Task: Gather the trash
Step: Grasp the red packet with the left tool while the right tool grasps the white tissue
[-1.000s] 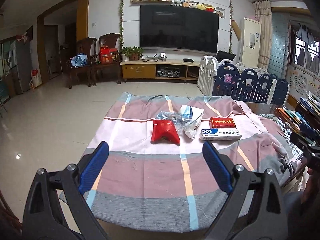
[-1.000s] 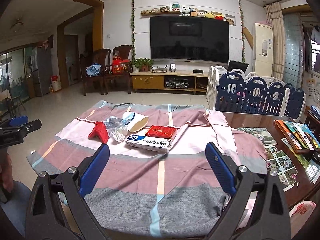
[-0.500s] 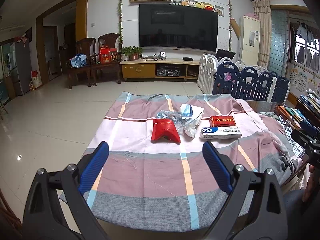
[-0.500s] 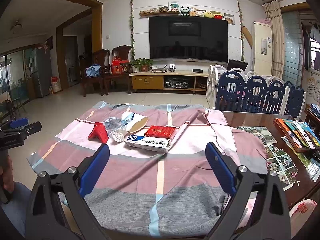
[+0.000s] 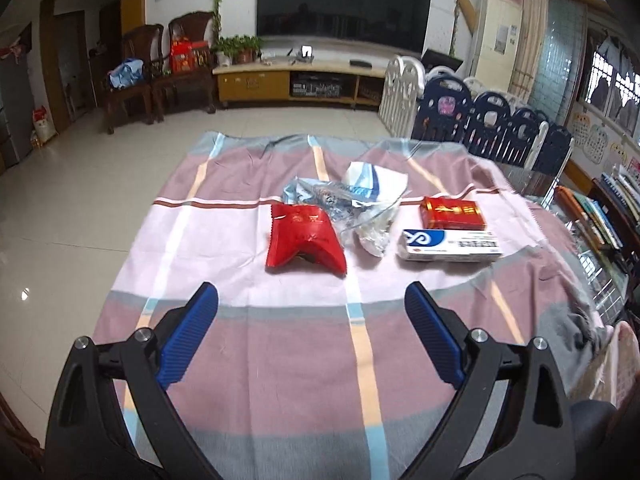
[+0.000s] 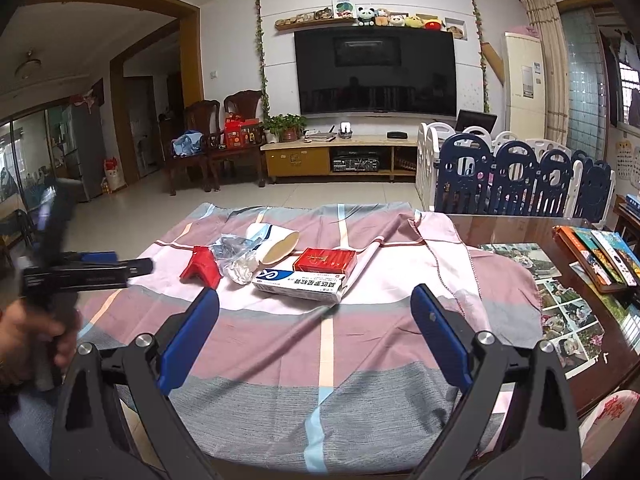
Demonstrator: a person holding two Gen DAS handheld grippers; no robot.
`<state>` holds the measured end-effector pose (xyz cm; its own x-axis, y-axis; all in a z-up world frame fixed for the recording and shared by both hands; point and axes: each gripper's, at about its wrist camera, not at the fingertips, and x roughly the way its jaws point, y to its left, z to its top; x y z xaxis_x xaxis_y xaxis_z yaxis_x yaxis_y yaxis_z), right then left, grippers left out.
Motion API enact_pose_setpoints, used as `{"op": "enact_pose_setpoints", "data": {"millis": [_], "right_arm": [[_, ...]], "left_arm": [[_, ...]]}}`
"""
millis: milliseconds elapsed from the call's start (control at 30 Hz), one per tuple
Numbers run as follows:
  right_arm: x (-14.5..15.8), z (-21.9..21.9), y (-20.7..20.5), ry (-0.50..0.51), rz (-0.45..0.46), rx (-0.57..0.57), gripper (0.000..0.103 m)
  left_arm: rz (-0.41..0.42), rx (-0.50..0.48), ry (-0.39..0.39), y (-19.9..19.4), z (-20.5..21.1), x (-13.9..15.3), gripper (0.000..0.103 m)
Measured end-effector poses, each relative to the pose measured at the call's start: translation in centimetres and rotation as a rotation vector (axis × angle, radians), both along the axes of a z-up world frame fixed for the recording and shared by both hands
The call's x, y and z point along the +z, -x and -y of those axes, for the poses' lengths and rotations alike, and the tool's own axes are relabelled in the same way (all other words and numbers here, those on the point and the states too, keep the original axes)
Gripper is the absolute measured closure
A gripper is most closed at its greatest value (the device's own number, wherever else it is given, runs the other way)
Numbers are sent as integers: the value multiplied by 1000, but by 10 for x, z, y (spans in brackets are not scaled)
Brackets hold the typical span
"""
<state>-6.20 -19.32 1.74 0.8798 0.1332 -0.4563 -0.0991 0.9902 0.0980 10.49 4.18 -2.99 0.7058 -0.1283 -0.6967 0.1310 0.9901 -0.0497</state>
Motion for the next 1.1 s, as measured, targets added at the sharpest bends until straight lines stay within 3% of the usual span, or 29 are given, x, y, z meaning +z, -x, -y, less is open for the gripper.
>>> {"op": "enact_pose_setpoints", "data": {"millis": [267,367,467,500,533,667,733,867,1033,1100], "right_arm": [[-6,4,-10,-44,-49,11,9],[-9,-4,-16,-33,-74,29,9],[-13,-18,-30,-46,-104,93,9],[-15,-25,-40,-63,-106,137,9],[-17,-32,-51,-56,-108,164,9],[-43,-76,-130,26,-244,255,9],[-54,-98,-165,70,-297,272,9],[-75,-136,-216,158,-358,302,9],[-102,-172,-256,263,-441,330,26],[-112,-182,-264,301,-467,350,43]], "left_arm": [[-92,11,-12,-87,1,-50,12],[-139,1,-9,-109,0,-68,26],[-168,-37,57,-116,-2,-76,47],[-169,-57,58,-114,0,-73,52],[-160,-64,44,-109,3,-68,66],[-84,-78,30,-73,-2,-32,66],[-12,-38,48,-46,-17,-5,66],[65,65,59,0,-44,19,66],[133,114,83,45,-56,36,66],[135,99,74,49,-51,36,66]]}}
